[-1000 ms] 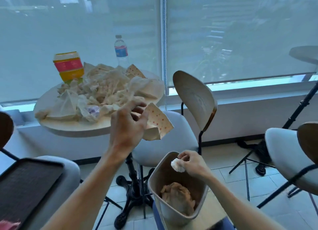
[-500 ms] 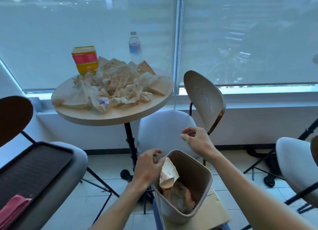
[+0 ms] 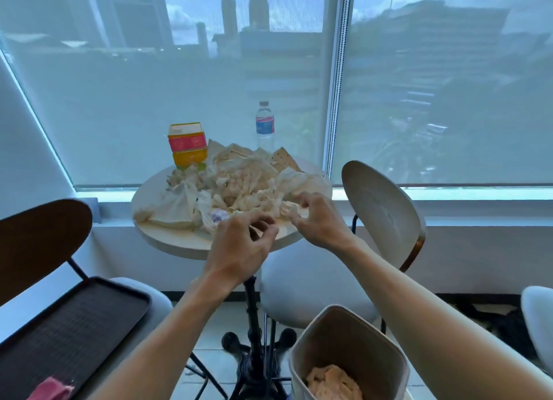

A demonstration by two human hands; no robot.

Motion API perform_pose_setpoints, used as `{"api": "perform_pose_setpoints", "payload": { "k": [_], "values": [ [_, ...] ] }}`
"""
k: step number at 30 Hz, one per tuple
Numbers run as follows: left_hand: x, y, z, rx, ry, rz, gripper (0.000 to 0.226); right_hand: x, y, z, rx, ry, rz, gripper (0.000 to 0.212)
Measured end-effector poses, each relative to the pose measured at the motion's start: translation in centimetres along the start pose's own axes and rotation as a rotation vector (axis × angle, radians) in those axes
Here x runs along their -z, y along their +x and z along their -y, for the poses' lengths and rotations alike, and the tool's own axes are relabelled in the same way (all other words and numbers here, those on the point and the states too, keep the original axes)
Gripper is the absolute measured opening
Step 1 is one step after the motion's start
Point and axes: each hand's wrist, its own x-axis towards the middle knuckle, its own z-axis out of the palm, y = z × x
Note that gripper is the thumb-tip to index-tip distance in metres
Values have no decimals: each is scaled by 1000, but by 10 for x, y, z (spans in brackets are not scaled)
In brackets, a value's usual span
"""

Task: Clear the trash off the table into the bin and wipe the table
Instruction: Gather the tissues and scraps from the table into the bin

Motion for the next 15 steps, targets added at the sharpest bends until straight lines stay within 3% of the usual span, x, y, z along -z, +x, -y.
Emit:
{"api": "perform_pose_setpoints", "payload": {
  "k": [4, 7, 9, 15],
  "values": [
    [24, 25, 2, -28, 21, -14, 8, -11, 13, 7, -21, -95, 54, 32],
    [33, 42, 8, -51, 42, -4, 14, -7, 18, 12, -73, -70, -6, 16],
    [36, 51, 13, -55, 37, 10, 18, 0, 19, 16, -139, -27, -84, 16],
    [35, 74, 15, -128, -16, 77, 43, 25, 24, 51, -243, 372, -226, 11]
  ]
}}
